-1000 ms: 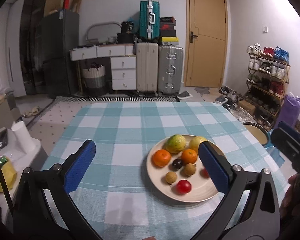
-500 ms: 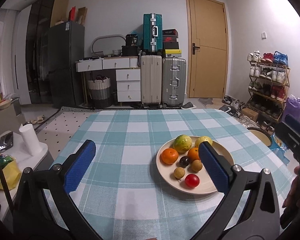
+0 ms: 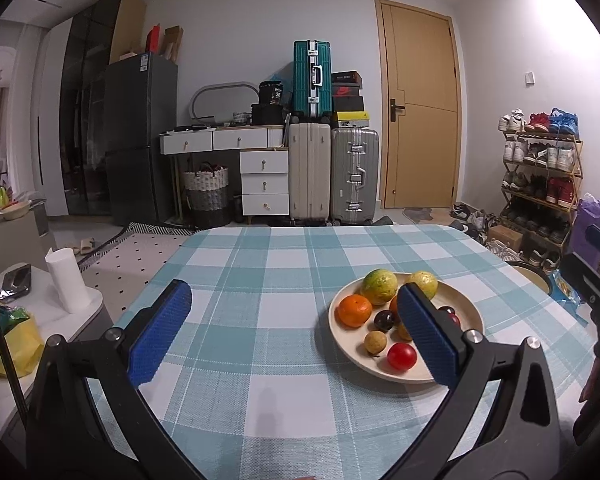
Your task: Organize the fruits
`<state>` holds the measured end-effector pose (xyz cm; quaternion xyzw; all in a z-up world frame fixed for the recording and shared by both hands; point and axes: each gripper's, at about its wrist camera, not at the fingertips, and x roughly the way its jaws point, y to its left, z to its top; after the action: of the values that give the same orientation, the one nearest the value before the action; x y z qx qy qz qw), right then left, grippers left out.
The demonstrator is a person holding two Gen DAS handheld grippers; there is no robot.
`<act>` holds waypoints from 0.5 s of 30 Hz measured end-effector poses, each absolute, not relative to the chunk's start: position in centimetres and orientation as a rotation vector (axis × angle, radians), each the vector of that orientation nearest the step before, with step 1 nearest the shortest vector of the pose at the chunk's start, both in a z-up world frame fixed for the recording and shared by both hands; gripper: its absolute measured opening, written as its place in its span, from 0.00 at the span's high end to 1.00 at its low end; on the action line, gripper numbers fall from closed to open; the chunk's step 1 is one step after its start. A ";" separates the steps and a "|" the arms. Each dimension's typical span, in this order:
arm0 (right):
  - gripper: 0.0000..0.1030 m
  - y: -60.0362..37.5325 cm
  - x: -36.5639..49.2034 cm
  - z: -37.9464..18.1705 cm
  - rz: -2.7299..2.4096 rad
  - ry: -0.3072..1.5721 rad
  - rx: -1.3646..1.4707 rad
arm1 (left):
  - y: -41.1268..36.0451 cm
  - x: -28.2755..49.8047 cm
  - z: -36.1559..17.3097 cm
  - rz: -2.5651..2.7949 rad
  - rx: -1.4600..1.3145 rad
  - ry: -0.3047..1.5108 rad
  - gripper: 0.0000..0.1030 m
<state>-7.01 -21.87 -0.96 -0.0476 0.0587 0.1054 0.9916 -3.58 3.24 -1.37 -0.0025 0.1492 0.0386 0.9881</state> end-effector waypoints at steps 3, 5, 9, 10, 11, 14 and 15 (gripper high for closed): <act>0.00 -22.0 -6.9 -1.3 0.223 0.124 -0.085 | 3.4 -3.3 -1.9 0.085 -0.013 0.299 0.00; 0.00 -22.1 -6.8 -1.5 0.231 0.127 -0.077 | 3.5 -3.0 -2.4 0.090 -0.013 0.302 0.00; 0.00 -22.2 -6.3 -2.1 0.237 0.151 -0.072 | 3.6 -2.5 -3.3 0.099 -0.004 0.290 0.00; 0.00 -22.3 -6.4 -2.1 0.237 0.155 -0.071 | 3.7 -2.4 -3.5 0.099 -0.003 0.294 0.00; 0.00 -22.3 -6.2 -2.3 0.237 0.162 -0.070 | 3.7 -2.2 -3.7 0.096 -0.006 0.302 0.00; 0.00 -22.4 -5.8 -2.6 0.237 0.190 -0.058 | 3.6 -2.0 -4.3 0.087 -0.011 0.303 0.00; 0.00 -22.5 -5.7 -2.6 0.238 0.196 -0.052 | 3.5 -1.8 -4.5 0.090 -0.004 0.301 0.00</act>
<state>-5.69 -22.50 -2.62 -0.0259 0.0974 0.1186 0.9878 -1.84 3.54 -4.53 -0.0018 0.1498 0.0448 0.9877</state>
